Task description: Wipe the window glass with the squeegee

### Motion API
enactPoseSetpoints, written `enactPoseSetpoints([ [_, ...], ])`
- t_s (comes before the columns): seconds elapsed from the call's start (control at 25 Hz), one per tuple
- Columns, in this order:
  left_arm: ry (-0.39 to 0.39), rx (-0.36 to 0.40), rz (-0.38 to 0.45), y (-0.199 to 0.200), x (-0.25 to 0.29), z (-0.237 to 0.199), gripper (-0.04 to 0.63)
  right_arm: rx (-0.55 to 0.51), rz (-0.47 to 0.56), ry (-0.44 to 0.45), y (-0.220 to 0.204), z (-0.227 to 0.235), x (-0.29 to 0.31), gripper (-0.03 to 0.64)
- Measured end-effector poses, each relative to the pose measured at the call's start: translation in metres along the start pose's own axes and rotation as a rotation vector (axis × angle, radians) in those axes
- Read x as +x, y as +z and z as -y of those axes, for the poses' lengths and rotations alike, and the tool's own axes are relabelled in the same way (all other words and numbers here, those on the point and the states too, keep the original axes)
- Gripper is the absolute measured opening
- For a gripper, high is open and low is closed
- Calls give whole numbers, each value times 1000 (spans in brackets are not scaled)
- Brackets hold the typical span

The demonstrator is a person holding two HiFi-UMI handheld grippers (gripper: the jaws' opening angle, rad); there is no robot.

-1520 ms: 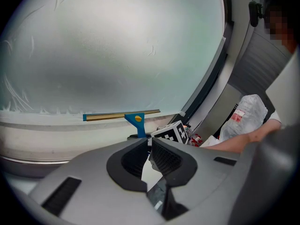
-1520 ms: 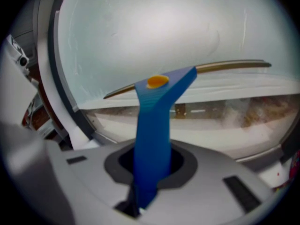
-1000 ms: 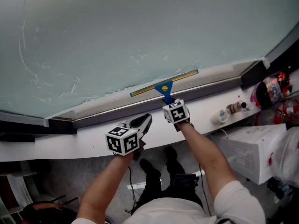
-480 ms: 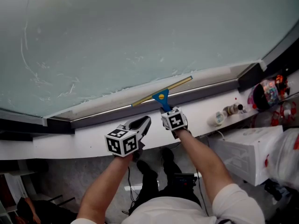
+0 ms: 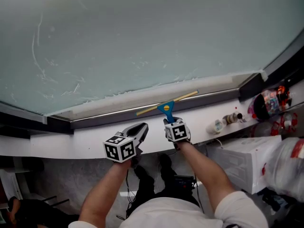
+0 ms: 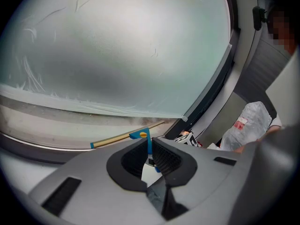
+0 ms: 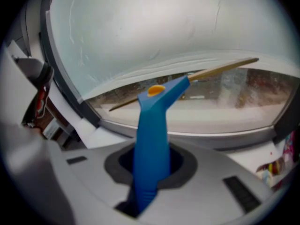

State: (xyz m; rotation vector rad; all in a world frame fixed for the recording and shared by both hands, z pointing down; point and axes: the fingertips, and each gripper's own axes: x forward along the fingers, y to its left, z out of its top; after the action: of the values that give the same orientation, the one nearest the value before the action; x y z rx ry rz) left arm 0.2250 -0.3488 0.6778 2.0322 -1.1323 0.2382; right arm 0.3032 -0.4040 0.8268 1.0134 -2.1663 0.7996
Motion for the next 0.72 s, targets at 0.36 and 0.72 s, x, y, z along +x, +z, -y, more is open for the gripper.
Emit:
enactPoseSetpoints([
  [0.36, 26, -55, 64, -7, -31, 2, 52, 48, -95, 11, -30, -6, -35, 74],
  [0.72, 33, -88, 125, -21, -69, 7, 52, 67, -100, -17, -40, -14, -78, 74],
])
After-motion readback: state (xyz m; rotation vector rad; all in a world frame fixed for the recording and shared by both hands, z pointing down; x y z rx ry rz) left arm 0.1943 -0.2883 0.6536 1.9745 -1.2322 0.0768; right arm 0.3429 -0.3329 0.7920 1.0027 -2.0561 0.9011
